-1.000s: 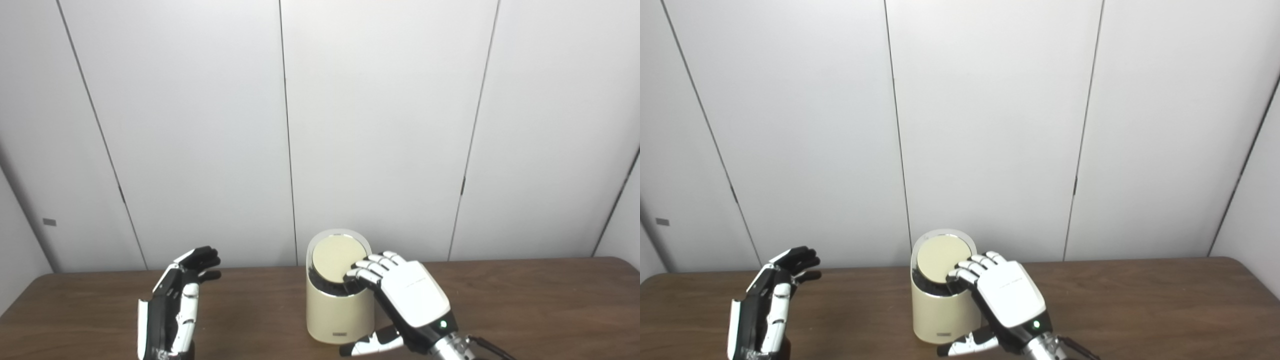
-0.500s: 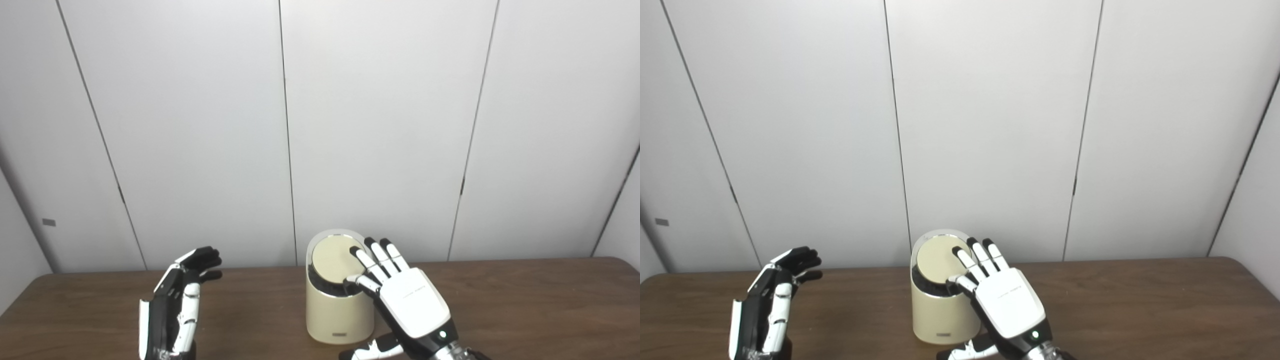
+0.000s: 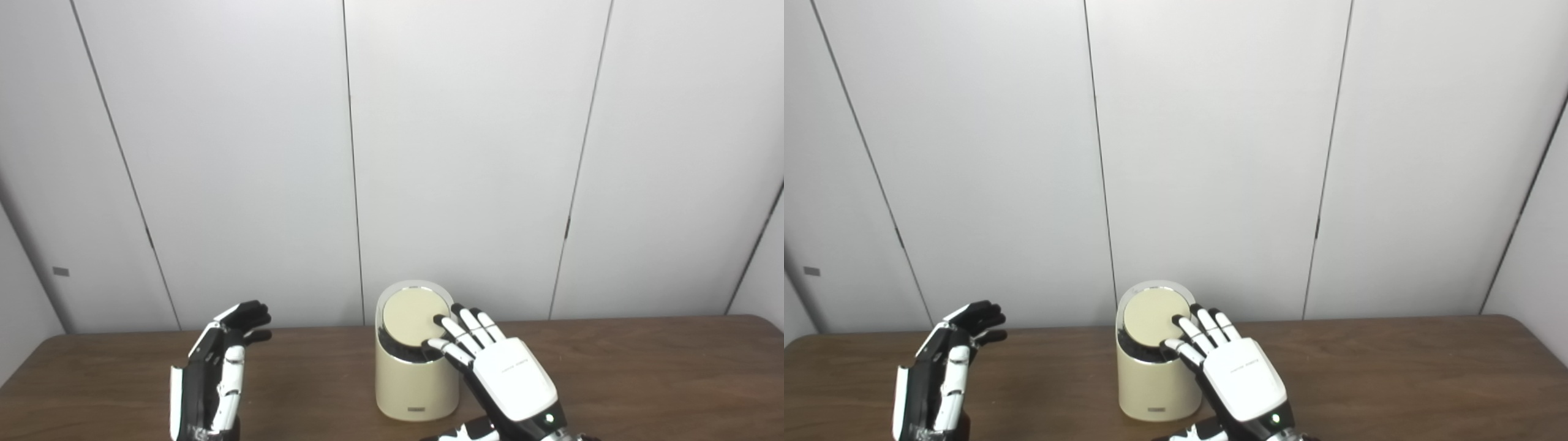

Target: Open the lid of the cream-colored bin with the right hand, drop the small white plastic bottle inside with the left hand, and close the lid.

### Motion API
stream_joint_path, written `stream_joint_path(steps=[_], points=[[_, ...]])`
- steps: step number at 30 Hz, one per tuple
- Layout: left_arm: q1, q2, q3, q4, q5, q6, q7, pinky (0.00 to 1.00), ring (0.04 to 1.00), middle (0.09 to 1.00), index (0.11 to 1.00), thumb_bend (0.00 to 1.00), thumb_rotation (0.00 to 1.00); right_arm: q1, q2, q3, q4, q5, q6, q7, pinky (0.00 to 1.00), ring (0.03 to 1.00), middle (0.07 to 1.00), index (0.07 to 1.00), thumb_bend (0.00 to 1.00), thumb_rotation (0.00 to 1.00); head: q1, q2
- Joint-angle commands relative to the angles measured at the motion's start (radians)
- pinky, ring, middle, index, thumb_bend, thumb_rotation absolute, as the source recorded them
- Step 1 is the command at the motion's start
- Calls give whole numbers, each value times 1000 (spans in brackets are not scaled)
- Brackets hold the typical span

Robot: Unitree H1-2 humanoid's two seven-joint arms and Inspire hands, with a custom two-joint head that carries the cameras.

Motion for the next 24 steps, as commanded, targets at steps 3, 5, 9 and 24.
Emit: stream_joint_path(steps=[3, 5, 9, 24], points=[[-39, 3, 2, -19, 14, -28, 4, 632, 702, 711, 699, 227, 631, 2, -1, -13, -8, 35, -24, 23, 938, 986, 928, 839, 846, 687, -2, -1], [-40, 3, 3, -17, 16, -28, 6, 630, 700, 710, 697, 223, 622, 4, 2, -17, -8, 45, -28, 25, 938, 988, 930, 857, 846, 674, -2, -1], [-42, 4, 4, -9, 21, -33, 6, 628, 698, 709, 696, 218, 621, 5, 7, -26, 2, 66, -45, 8, 908, 975, 922, 827, 859, 653, -3, -2], [-55, 3, 3, 20, 24, -53, 2, 632, 703, 711, 693, 228, 634, 16, 72, -123, 111, 181, -194, -260, 769, 865, 823, 442, 844, 552, -8, -17]])
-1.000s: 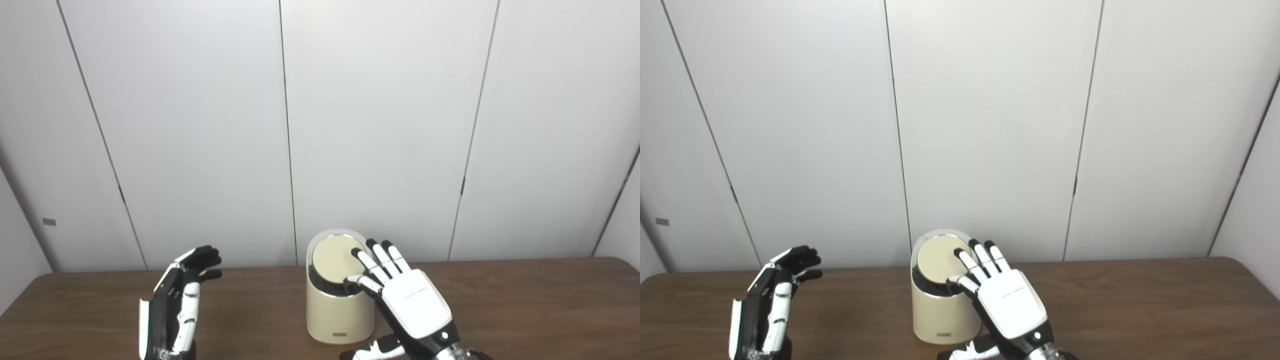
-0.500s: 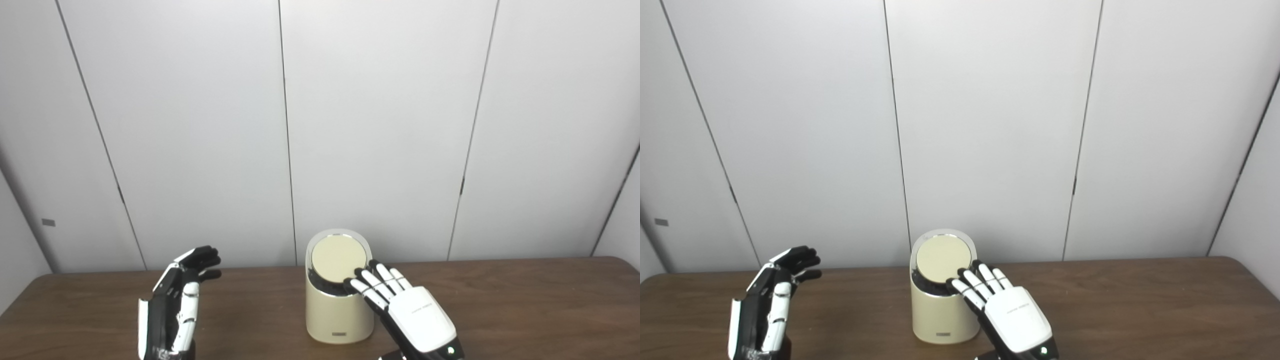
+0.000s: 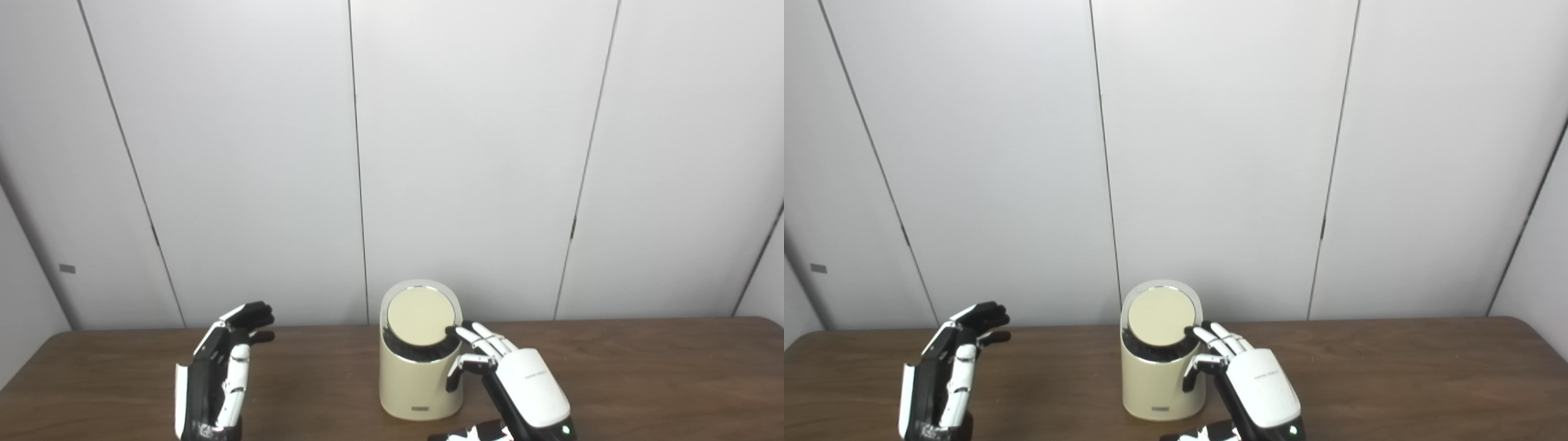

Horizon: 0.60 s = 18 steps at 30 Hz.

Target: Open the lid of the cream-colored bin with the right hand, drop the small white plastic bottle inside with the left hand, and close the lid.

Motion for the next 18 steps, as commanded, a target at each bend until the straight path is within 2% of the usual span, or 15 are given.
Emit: stream_joint_path(steps=[1, 4, 8, 11, 14, 18], points=[[-39, 0, -3, -17, 2, -46, 2, 633, 703, 710, 693, 228, 633, -26, 6, -18, -5, 4, -40, -70, 769, 865, 823, 445, 842, 552, -1, -1], [-40, 1, -3, -15, 0, -46, 0, 632, 700, 708, 692, 222, 628, -21, 14, -21, 7, 4, -50, -101, 775, 869, 836, 584, 838, 558, -1, -1], [-40, 1, -4, -15, -1, -47, -1, 637, 704, 710, 693, 224, 624, -12, 15, -24, 10, 12, -54, -113, 770, 874, 873, 832, 822, 546, -1, -1], [-39, 1, -3, -16, 1, -47, 1, 634, 703, 709, 692, 225, 623, -4, 22, -35, 13, 30, -59, -122, 787, 879, 897, 944, 803, 576, 0, -3], [-35, 3, -4, -19, 7, -46, 0, 632, 702, 710, 693, 219, 628, 10, 44, -65, 26, 76, -81, -158, 825, 904, 940, 993, 740, 663, 0, -3], [-32, 5, -4, -21, -2, -47, -4, 632, 704, 712, 694, 235, 611, 16, 83, -124, 83, 189, -196, -244, 809, 878, 924, 948, 678, 595, 1, 0]])
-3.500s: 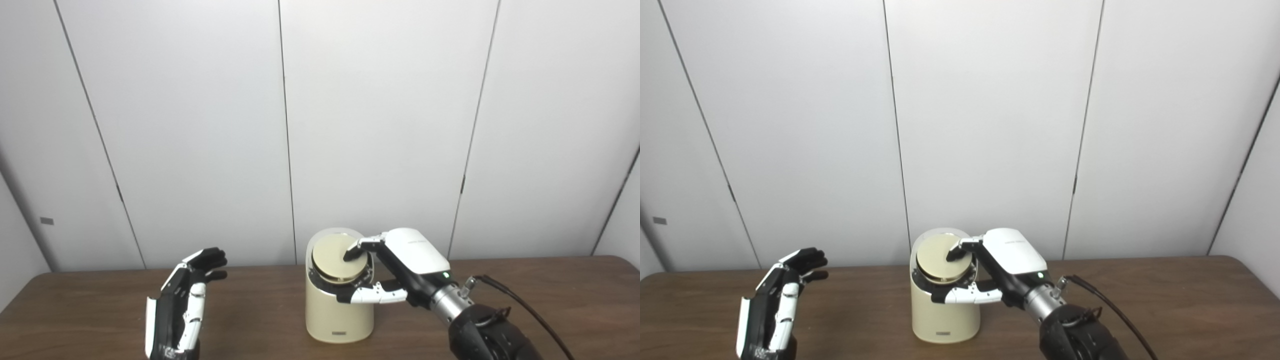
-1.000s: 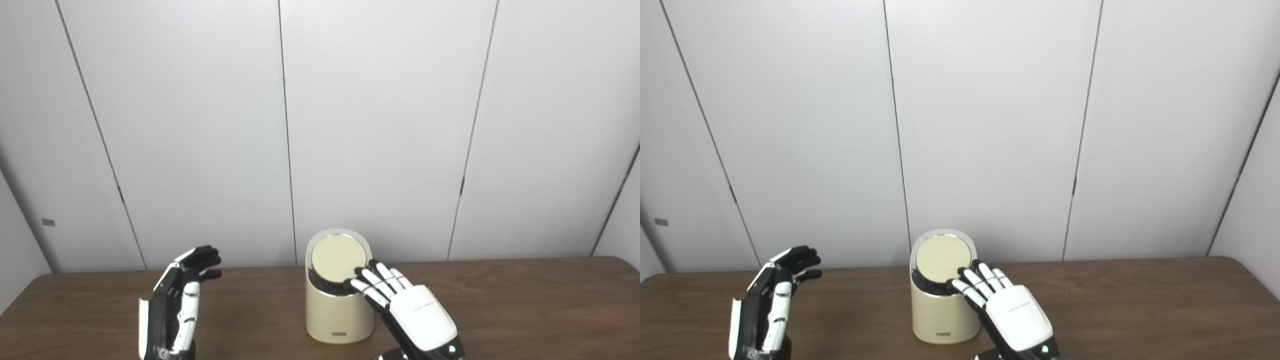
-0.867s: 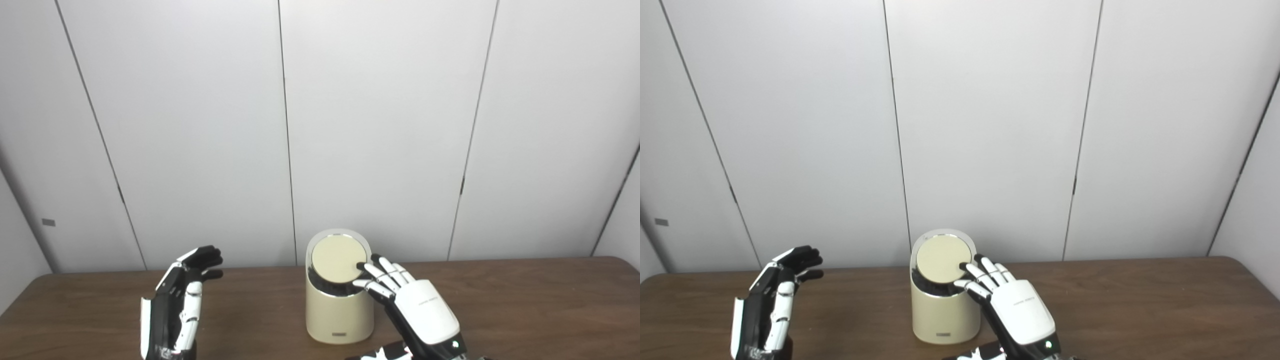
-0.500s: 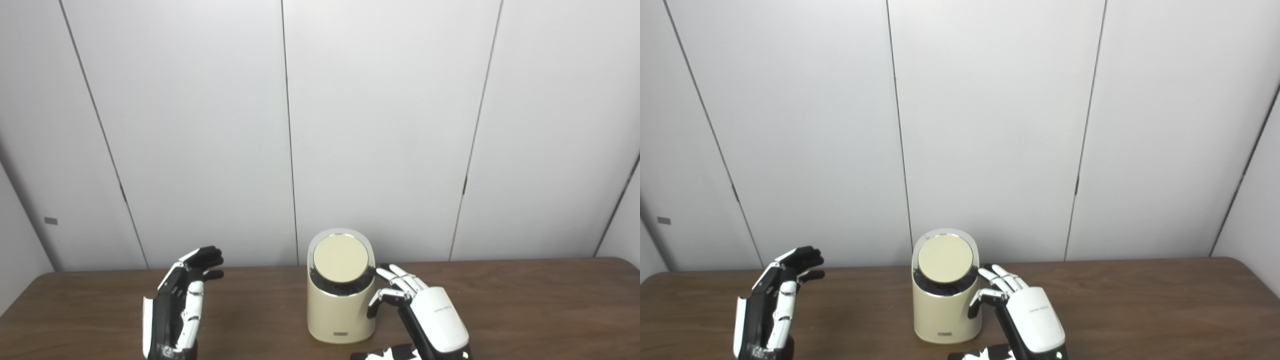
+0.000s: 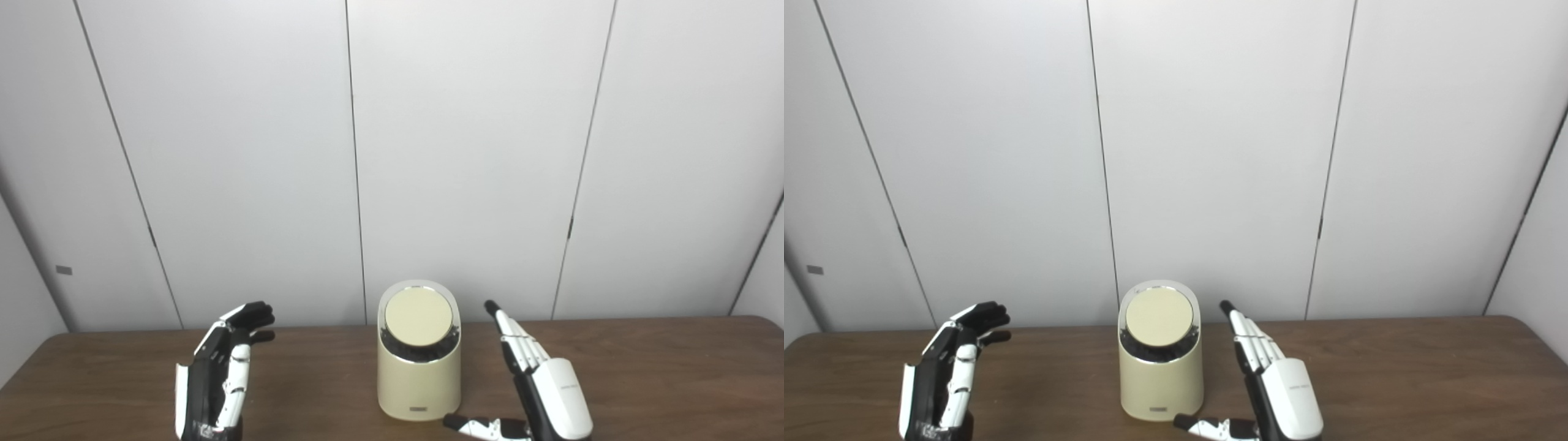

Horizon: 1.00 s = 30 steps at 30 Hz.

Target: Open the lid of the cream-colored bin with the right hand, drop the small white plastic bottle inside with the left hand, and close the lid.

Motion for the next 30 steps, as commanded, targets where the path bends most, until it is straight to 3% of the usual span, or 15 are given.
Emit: stream_joint_path(steps=[1, 2, 5, 8, 13, 18, 24, 30], points=[[-31, 6, -1, -23, 0, -45, -1, 626, 702, 709, 693, 244, 583, -29, 20, -40, 21, 79, -124, -80, 764, 861, 899, 899, 519, 550, 0, 0], [-29, 6, -1, -24, -4, -44, -3, 625, 701, 709, 693, 245, 579, -31, 27, -53, 39, 118, -160, -101, 755, 858, 895, 891, 496, 546, 1, 1], [-23, 8, 0, -31, -6, -40, -4, 625, 703, 710, 694, 251, 558, -35, 1, -14, 44, 233, -193, -150, 694, 824, 860, 829, 304, 506, 0, 6], [-15, 11, 0, -41, -21, -28, -11, 631, 707, 714, 698, 265, 535, -31, -32, 42, 14, 365, -193, -184, 667, 782, 828, 789, 304, 527, -4, 12], [-6, 9, 0, -43, -31, -28, -16, 635, 707, 716, 698, 294, 432, -28, -77, 100, -30, 452, -193, -238, 690, 777, 808, 774, 284, 464, -7, 18], [-4, 11, -2, -32, -36, -32, -20, 642, 707, 715, 698, 296, 377, -20, -77, 76, -53, 470, -193, -233, 663, 762, 794, 761, 267, 379, -7, 19], [5, 15, -1, -35, -25, -36, -21, 639, 706, 714, 702, 296, 400, -35, -57, 43, -69, 465, -193, -224, 639, 741, 776, 751, 258, 335, -4, 21], [24, 11, 0, -66, -35, -20, -20, 642, 709, 715, 700, 301, 421, -56, -31, 10, -86, 466, -193, -222, 628, 733, 754, 712, 284, 428, 1, 32]])
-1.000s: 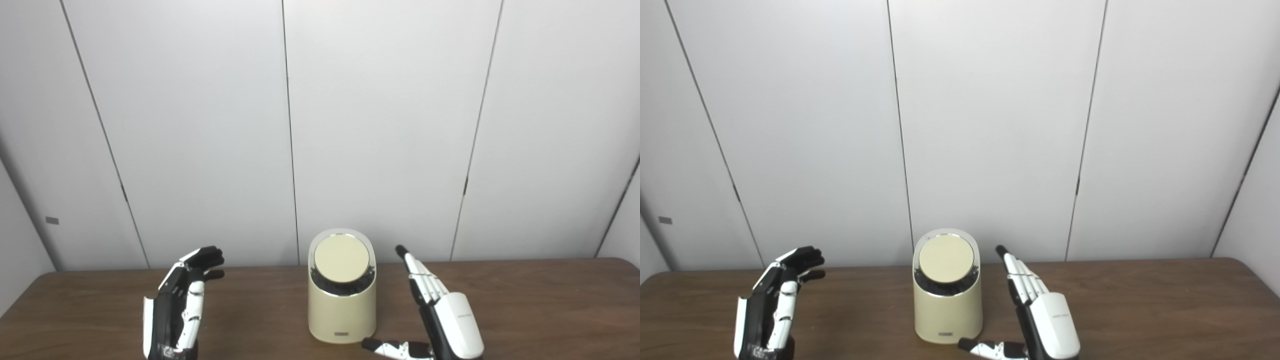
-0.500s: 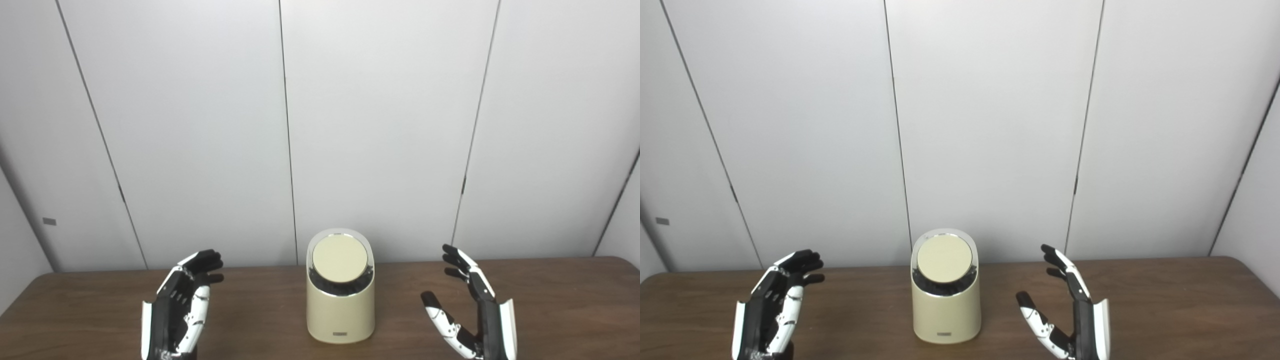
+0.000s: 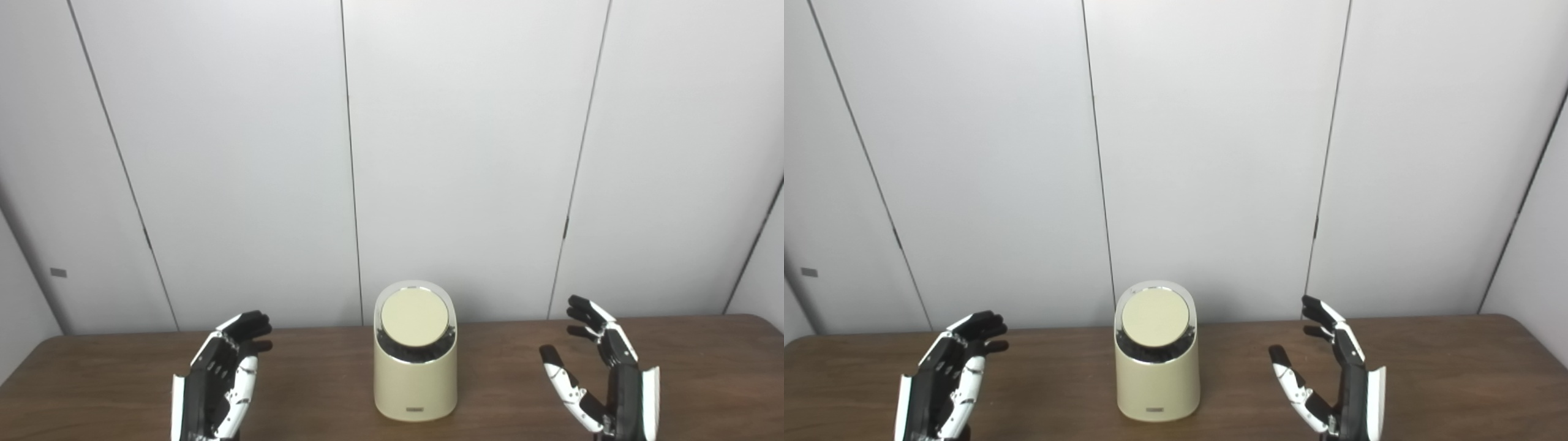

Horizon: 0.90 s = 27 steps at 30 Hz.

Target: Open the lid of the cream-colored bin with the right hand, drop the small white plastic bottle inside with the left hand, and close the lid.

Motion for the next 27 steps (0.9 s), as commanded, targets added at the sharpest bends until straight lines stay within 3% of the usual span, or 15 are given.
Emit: stream_joint_path(steps=[1, 11, 18, 27], points=[[-16, 6, 0, -56, -3, -15, -5, 638, 707, 714, 699, 302, 418, -43, -3, -9, -38, 2, -34, 6, 628, 734, 751, 705, 289, 423, -6, 8], [-8, 5, 6, -77, -24, 22, -1, 641, 714, 715, 699, 301, 405, -7, -10, -4, -22, 21, -34, 44, 638, 739, 754, 705, 297, 384, -6, 19], [-12, 4, 6, -70, -30, 21, -3, 627, 701, 706, 693, 306, 400, -14, -17, 12, 5, -39, -34, 14, 654, 737, 747, 717, 315, 382, -6, 16], [-15, 7, 6, -59, -28, 10, -6, 631, 704, 709, 695, 286, 377, -17, -24, 13, -4, -24, -34, 13, 643, 738, 752, 719, 303, 376, -10, 13]])
